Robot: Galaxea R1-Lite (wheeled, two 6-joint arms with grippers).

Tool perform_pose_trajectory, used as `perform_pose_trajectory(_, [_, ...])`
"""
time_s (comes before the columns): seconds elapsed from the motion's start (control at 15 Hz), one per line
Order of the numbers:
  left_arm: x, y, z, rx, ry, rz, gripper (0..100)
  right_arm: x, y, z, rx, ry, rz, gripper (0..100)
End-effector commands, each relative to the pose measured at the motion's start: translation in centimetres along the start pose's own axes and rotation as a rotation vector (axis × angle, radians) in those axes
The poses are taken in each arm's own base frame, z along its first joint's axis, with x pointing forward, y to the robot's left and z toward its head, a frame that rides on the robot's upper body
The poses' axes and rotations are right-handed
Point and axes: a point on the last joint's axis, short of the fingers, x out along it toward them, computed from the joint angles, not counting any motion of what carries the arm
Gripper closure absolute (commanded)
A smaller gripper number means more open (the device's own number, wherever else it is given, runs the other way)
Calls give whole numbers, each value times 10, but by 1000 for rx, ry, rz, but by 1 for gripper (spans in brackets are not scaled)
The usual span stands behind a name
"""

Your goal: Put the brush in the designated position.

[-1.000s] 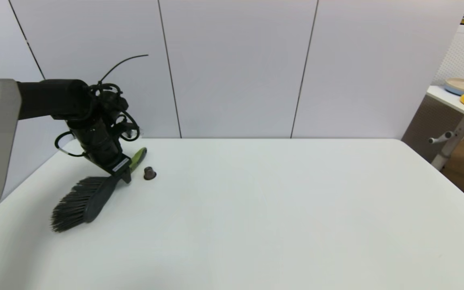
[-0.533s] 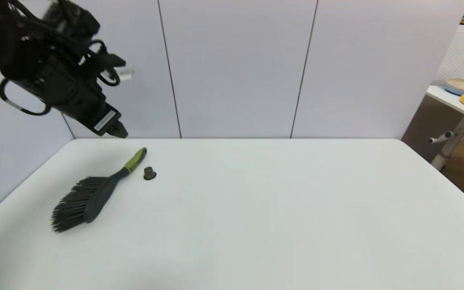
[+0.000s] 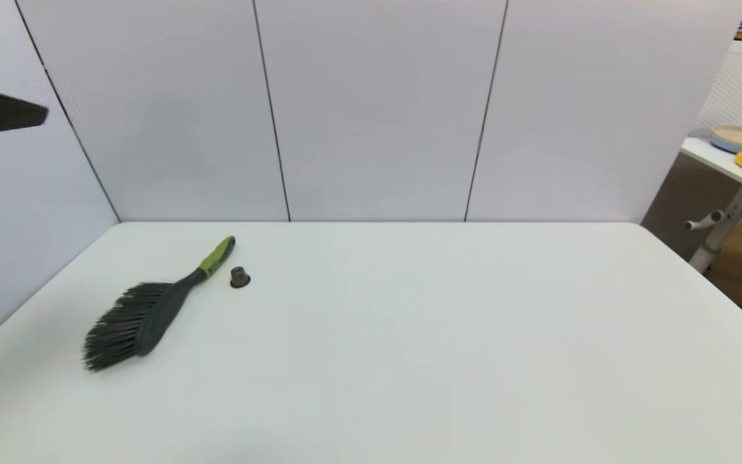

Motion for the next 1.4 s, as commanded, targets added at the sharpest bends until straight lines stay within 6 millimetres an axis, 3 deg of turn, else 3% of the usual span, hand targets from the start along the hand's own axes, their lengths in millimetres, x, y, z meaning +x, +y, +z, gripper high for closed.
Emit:
perform_pose_trajectory(0.07, [-72,-8,-96,-127,-125,47,0,0,0,0,-1,3,0,0])
perform_pose_trajectory(0.27, [-64,-53,-167,-264,-201,-15,0,0,0,0,-1,3,0,0])
perform_pose_trajectory(0.53, [-45,-109,-254,-296,-218,6,0,0,0,0,-1,3,0,0])
perform_pose_trajectory(0.8, [-27,-144,-310,-342,-216,28,0,0,0,0,-1,3,0,0])
perform_pose_trajectory(0.87, [-25,-150,-319,-356,-240,40,0,0,0,0,-1,3,0,0])
perform_pose_trajectory(1.4, [-28,-151,-321,-510,-308,62,0,0,0,0,-1,3,0,0])
